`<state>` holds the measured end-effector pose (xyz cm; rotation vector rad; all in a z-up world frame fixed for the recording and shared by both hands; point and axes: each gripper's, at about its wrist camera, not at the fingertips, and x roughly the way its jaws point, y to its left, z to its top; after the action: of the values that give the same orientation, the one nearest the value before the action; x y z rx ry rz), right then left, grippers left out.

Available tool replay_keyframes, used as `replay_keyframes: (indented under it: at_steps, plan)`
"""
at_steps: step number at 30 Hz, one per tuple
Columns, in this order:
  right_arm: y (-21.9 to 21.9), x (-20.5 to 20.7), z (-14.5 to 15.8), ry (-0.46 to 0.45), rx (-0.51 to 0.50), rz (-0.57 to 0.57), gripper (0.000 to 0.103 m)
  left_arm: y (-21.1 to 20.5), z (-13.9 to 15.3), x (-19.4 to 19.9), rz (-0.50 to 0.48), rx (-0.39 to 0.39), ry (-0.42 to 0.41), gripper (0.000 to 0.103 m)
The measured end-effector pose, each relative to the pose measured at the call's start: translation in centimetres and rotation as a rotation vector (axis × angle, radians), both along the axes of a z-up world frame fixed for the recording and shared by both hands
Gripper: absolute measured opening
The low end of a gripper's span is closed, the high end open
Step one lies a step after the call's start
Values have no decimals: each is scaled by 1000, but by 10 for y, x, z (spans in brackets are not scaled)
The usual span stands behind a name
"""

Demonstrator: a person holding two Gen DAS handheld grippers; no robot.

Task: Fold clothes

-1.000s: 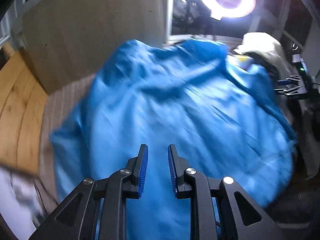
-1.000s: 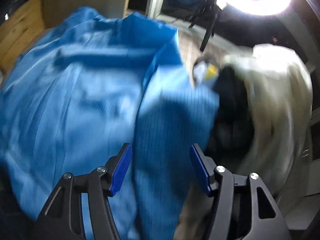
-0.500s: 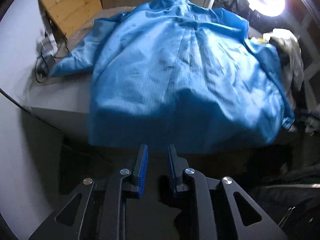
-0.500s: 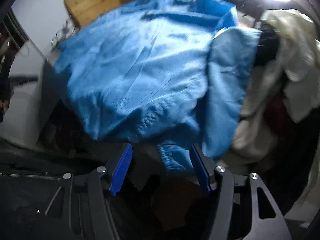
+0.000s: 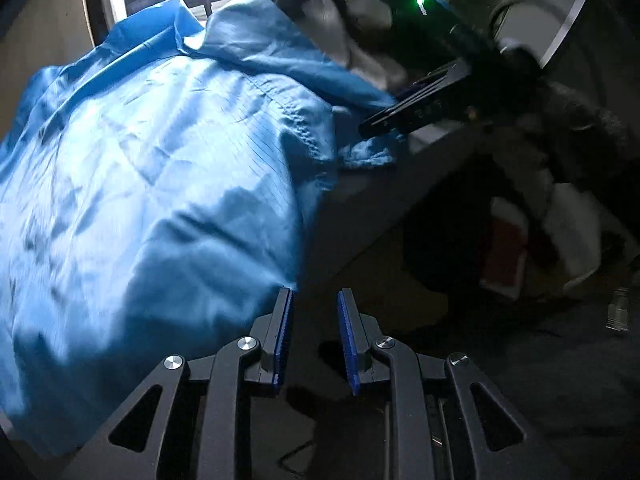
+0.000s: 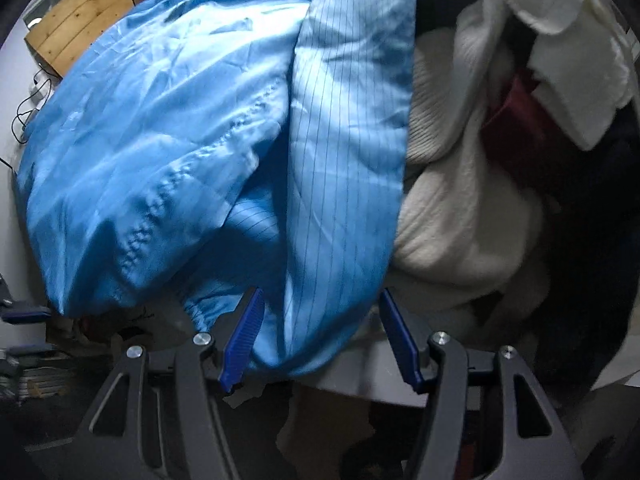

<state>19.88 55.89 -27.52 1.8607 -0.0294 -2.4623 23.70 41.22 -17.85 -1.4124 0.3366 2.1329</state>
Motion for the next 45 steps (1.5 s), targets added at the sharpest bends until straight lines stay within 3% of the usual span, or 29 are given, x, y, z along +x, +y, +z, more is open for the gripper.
replay_keyframes:
  at_steps: [2,3,4,5,6,13,17,19,21,25,26,28,30,35,37,42,45]
  plan:
    - [-1,-2,-1,8,1,24,58,6,-9,-12,11,-44,16,20]
    - [0,-2,-1,14,5,38,50,6,-11,-17,12,-55,20,16]
    - [0,-2,0,20,10,53,40,5,-12,-20,16,-57,17,4]
    - [0,-2,1,25,14,68,19,4,-13,-23,20,-59,14,0]
    - [3,-2,5,39,7,77,5,1,-11,-27,27,-53,17,0]
    - [41,0,65,208,-10,64,4,-61,56,-69,201,20,112,0]
    - [66,-18,125,357,148,65,4,-94,69,-122,314,-68,149,7]
    - [79,-37,142,390,196,51,4,-114,66,-145,394,-146,158,7]
    - [89,-55,147,394,222,55,4,-127,69,-144,438,-150,154,8]
    - [94,-74,131,356,242,73,4,-131,86,-104,417,-94,185,19]
    - [94,-76,128,349,238,77,4,-122,85,-92,388,-75,186,21]
    - [92,-80,122,338,228,88,4,-96,79,-80,309,-72,181,39]
    - [87,-85,119,328,224,107,4,-72,64,-82,255,-100,155,41]
    - [82,-85,120,323,230,137,4,-50,27,-109,224,-116,106,37]
    - [84,-83,124,328,232,141,4,-48,17,-116,202,-117,76,2]
    - [101,-69,149,373,246,116,4,-50,47,-103,161,68,-3,0]
    - [117,-57,177,423,258,78,4,-46,95,-79,99,229,-18,0]
